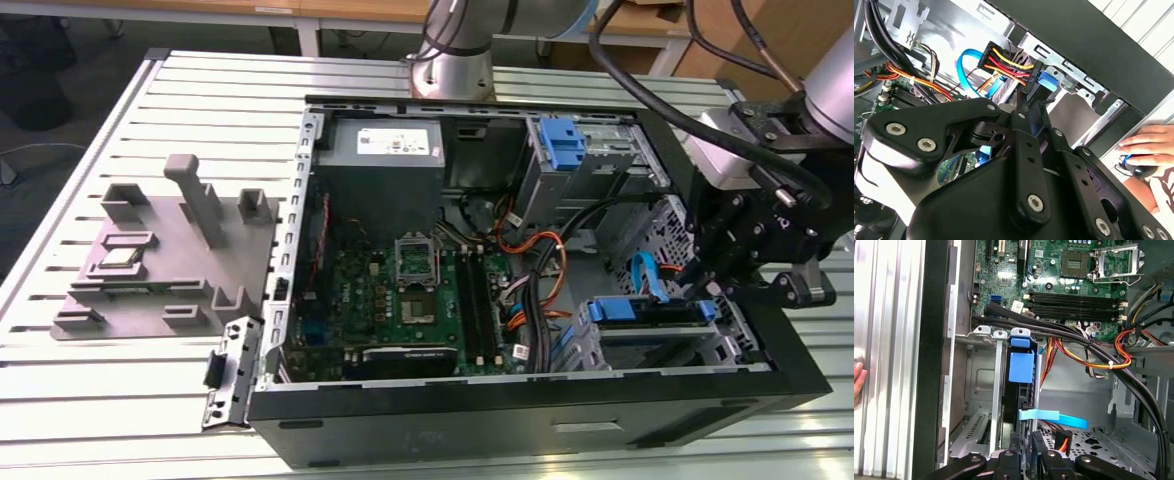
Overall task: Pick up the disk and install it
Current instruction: 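Insert the second disk wire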
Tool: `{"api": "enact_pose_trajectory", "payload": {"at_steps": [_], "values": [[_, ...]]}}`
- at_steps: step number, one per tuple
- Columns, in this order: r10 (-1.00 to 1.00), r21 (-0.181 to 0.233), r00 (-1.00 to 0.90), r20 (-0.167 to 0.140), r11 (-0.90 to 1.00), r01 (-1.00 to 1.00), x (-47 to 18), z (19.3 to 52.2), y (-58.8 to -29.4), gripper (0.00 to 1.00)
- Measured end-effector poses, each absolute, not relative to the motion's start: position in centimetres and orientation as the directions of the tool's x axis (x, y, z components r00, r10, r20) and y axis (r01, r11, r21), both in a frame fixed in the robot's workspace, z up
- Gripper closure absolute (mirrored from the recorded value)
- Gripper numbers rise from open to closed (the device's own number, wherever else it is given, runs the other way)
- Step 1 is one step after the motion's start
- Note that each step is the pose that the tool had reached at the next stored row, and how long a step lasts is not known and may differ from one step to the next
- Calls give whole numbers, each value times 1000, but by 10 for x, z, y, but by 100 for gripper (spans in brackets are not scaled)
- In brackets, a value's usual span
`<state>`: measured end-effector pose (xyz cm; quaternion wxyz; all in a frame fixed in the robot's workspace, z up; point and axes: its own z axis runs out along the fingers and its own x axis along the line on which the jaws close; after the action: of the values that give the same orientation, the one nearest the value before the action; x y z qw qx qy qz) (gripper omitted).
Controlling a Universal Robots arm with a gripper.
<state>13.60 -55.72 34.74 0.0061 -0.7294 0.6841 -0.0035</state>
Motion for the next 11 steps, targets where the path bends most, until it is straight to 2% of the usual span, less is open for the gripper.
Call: {"api": "enact_pose_trajectory", "payload": {"at_steps": [11], "values": [[-998,-14,64,-5,-64,-998,136,351,-554,76]]}}
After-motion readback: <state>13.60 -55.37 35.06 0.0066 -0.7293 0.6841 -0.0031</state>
